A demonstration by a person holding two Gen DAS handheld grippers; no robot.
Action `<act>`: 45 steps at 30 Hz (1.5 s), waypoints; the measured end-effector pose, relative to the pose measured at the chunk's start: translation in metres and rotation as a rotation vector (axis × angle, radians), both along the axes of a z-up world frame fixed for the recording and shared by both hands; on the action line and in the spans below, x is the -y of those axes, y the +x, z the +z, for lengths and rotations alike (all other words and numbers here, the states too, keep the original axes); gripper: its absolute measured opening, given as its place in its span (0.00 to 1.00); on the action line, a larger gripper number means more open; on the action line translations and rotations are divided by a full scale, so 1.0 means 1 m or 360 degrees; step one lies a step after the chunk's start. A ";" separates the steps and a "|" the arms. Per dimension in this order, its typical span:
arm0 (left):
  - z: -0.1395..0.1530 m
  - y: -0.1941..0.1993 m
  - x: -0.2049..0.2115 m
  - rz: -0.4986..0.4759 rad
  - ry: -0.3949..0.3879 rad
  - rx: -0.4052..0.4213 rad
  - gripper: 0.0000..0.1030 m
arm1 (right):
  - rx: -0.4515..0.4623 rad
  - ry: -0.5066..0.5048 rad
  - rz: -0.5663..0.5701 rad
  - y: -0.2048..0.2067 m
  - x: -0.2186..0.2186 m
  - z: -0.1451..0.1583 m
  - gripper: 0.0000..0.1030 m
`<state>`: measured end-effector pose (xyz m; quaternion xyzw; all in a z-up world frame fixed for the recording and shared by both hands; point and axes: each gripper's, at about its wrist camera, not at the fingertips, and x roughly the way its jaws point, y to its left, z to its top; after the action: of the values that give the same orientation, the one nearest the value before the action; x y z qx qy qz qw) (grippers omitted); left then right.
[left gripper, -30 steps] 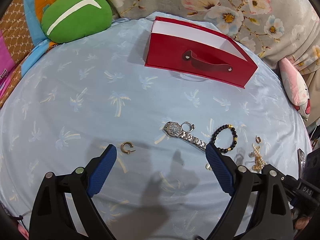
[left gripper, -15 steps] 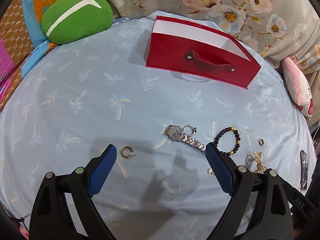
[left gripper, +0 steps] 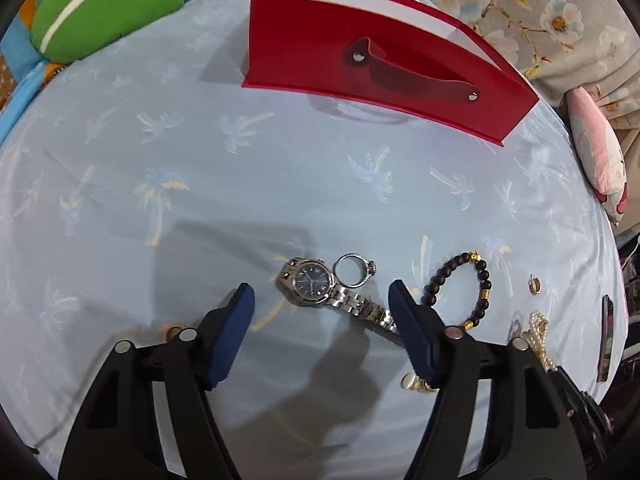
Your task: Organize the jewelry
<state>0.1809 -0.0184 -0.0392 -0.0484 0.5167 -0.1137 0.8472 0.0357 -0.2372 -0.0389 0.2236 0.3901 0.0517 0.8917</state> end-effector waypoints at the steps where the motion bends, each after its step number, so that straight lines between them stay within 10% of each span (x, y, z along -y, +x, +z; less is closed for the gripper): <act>1: 0.000 0.000 0.000 0.0010 0.0003 0.0015 0.63 | 0.0003 -0.0015 0.0001 0.000 -0.001 0.001 0.04; 16: 0.010 -0.005 0.010 -0.0034 -0.0020 0.0122 0.10 | -0.0024 -0.0051 0.0001 0.000 -0.001 -0.002 0.05; 39: 0.001 -0.005 -0.003 0.0007 -0.0063 0.0060 0.15 | -0.0133 -0.0284 -0.0149 0.040 0.010 -0.014 0.07; 45: 0.000 -0.006 -0.008 0.0026 -0.0121 0.0025 0.38 | -0.0056 -0.0284 -0.0169 0.033 0.011 -0.005 0.00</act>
<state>0.1750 -0.0102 -0.0392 -0.0839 0.5049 -0.1266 0.8497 0.0685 -0.2479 -0.0434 0.1644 0.3964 -0.0346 0.9026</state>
